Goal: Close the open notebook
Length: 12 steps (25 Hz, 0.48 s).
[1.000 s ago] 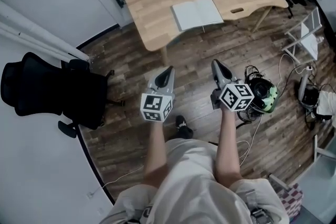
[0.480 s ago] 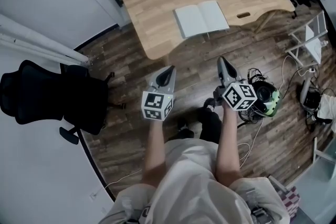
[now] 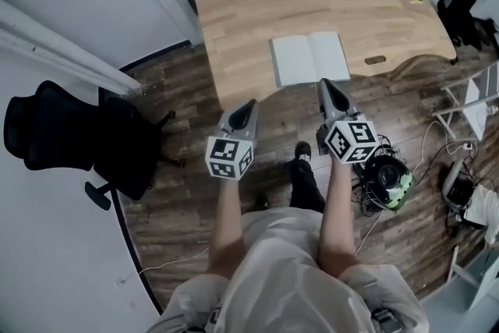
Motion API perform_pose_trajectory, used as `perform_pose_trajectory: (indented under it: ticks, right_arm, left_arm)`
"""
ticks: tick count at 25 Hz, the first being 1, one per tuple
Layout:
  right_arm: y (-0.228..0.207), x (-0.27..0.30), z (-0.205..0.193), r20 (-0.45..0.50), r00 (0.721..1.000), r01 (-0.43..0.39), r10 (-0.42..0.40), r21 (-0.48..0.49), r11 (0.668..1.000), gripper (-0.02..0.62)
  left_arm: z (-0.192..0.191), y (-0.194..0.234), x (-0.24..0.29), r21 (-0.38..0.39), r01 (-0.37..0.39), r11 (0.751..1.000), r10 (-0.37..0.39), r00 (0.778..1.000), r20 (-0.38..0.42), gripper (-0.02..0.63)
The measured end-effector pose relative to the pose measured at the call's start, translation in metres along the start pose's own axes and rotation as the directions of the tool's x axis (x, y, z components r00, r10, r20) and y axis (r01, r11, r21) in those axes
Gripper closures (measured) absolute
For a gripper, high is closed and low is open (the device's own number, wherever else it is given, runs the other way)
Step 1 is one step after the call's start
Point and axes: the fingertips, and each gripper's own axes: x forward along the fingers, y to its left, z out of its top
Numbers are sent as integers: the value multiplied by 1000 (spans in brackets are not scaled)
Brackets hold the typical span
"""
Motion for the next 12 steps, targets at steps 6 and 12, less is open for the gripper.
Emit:
perform_pose_trajectory:
  ticks: [6,12]
  right_arm:
    - [-66,52,18,-66,997,-51,43,-120,991,595]
    - [-160,89,19,-129,991,-53,36,-130,990,594]
  left_arm:
    - [11,7,76,-18,-56,998,56,998,-28,598]
    - [4,16,143,-51,-128,990,124,990,-66,598]
